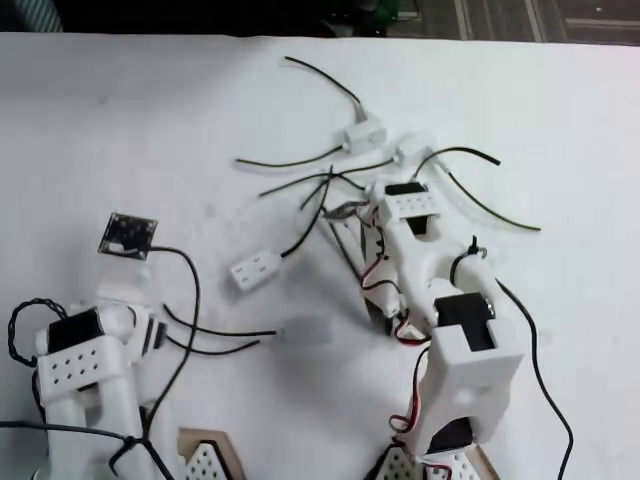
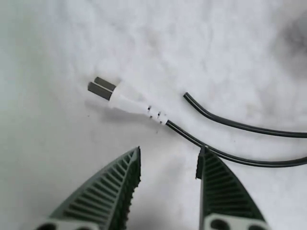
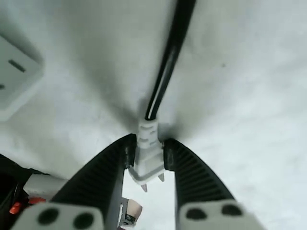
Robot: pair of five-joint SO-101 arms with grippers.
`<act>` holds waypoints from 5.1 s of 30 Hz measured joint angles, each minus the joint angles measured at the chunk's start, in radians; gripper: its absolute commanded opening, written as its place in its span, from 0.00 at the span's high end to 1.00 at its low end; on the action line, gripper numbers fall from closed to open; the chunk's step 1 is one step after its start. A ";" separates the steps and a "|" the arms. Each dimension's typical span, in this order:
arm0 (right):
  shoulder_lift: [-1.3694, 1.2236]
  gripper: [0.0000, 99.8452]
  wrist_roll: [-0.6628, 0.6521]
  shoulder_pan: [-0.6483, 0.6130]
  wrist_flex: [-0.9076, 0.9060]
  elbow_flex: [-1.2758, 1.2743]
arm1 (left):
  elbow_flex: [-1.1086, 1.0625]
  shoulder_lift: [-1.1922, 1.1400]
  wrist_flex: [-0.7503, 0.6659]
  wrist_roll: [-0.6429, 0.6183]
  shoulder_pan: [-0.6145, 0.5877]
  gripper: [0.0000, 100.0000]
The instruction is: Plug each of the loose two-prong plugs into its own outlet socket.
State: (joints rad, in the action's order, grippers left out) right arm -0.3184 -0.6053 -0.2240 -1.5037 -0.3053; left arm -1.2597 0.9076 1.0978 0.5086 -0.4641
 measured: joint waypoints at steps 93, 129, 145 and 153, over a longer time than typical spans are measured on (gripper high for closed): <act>-0.310 0.98 0.000 0.066 -0.118 0.528 | -0.015 0.000 -0.002 0.029 0.000 0.80; -0.293 0.98 0.000 -0.057 -0.193 0.413 | -0.015 0.000 -0.002 0.029 0.000 0.80; 0.230 0.98 0.381 -0.184 -0.193 0.413 | -0.015 0.000 -0.002 0.029 0.000 0.80; 0.316 0.98 0.476 -0.310 -0.123 0.374 | -0.015 0.000 -0.002 0.029 0.000 0.80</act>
State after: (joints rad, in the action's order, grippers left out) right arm -0.0023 -0.1297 -0.5340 -1.6264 0.0690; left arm -1.2750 0.9076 1.0963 0.5378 -0.4641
